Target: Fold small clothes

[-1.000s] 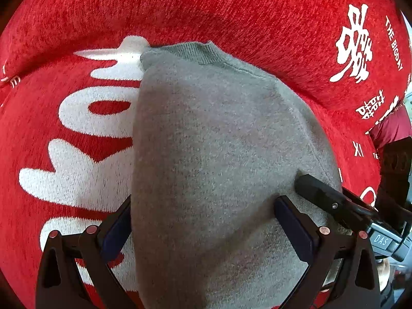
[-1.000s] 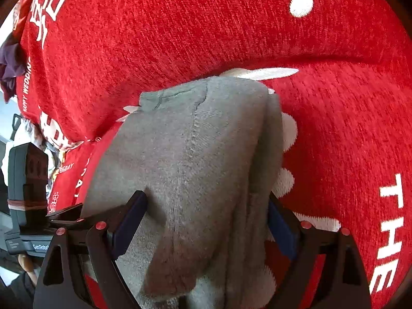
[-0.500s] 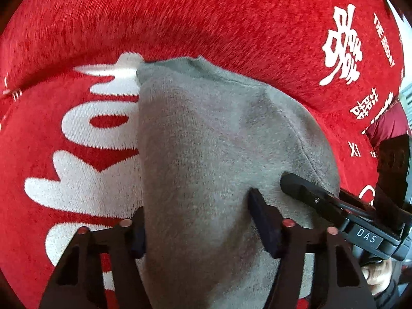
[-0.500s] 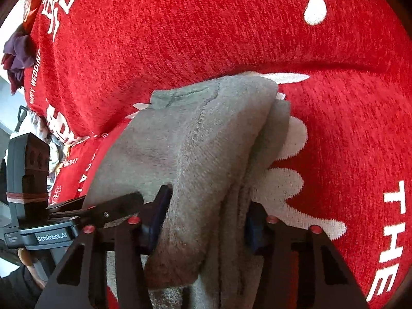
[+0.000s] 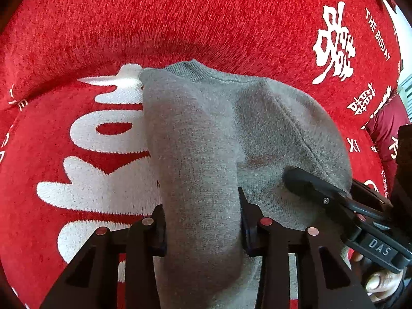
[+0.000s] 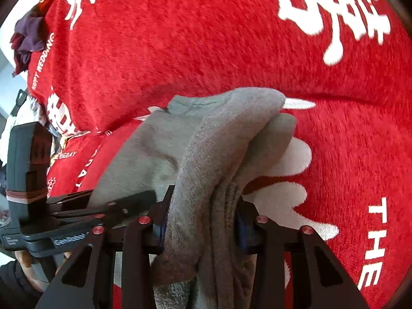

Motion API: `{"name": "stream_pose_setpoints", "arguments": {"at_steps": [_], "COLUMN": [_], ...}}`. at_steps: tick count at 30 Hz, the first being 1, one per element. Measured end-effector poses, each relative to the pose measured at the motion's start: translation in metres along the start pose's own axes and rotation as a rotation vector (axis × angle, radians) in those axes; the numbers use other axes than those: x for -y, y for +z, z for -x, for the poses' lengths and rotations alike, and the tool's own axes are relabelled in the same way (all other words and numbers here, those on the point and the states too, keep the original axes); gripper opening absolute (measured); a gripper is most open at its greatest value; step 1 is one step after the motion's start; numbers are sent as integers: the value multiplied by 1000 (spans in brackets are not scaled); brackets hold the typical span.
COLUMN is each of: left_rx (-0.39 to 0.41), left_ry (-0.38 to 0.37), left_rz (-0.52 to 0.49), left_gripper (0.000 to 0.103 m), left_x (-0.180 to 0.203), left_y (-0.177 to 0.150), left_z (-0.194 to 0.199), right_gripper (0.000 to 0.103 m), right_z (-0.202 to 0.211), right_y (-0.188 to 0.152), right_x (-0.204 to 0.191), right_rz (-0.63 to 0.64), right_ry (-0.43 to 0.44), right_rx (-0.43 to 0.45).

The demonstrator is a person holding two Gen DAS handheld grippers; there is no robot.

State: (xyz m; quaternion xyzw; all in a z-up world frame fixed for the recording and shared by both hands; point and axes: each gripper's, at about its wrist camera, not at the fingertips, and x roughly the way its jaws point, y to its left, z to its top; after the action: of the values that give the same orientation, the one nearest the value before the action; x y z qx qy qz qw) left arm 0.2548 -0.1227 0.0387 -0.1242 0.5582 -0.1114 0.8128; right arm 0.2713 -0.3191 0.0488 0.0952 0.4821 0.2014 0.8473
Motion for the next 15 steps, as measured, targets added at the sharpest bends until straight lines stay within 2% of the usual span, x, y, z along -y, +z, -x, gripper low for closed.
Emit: {"name": "stream_pose_setpoints", "arguments": {"at_steps": [15], "left_rx": [27], "left_ry": [13], "left_rz": [-19], "left_gripper": [40], "left_x": [-6], "left_y": [-25], "left_z": [43], "right_gripper": [42], "right_z": [28], "right_y": [-13], "right_x": [-32], "right_rz": [31], "right_ry": [20], "right_rx": [18]}}
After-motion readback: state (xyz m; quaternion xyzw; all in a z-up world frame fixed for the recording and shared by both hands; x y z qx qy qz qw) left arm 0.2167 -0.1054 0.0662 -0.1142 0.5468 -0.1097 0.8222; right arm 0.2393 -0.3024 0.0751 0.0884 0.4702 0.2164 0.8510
